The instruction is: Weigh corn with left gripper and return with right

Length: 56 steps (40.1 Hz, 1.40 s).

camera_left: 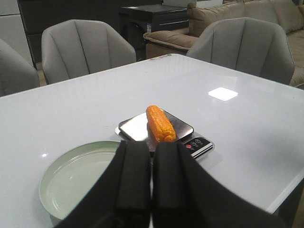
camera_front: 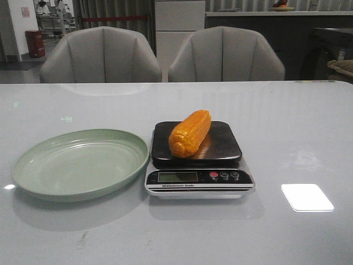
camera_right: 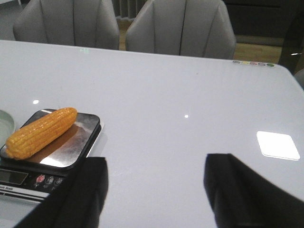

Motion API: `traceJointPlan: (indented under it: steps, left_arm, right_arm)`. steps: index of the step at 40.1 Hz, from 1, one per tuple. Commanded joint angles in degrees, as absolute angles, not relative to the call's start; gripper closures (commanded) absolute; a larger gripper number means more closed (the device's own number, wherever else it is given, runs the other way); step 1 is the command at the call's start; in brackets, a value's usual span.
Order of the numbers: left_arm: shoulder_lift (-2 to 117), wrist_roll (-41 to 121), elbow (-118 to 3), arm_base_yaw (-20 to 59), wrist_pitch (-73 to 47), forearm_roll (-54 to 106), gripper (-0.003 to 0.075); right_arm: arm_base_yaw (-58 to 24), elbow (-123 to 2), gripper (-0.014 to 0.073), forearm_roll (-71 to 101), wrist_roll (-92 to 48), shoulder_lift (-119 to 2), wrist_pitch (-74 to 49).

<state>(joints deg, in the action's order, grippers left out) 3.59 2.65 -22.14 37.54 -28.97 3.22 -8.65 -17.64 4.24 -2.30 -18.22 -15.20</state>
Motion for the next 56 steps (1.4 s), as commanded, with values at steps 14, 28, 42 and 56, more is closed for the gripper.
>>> traceJointPlan:
  steps: [14, 28, 42, 56]
  left_arm:
    - [4.43, 2.6, -23.56, 37.72, -24.76, 3.39, 0.0588]
    - [4.43, 2.6, -23.56, 37.72, -24.76, 3.39, 0.0588]
    - [4.43, 2.6, -23.56, 37.72, -24.76, 3.39, 0.0588]
    - [4.43, 2.6, -23.56, 37.72, -24.76, 3.39, 0.0588]
  right_arm:
    - [-17.12, -31.36, -0.0002, 11.62, -2.39, -36.3, -19.8]
    - [-19.47, -50.13, -0.0002, 17.46, -0.84, -57.5, -29.46]
    - [-29.68, -63.52, -0.0002, 16.71, 7.13, -74.96, -28.43]
    - [-35.75, -80.83, -0.0002, -3.93, 32.11, -92.57, -39.64]
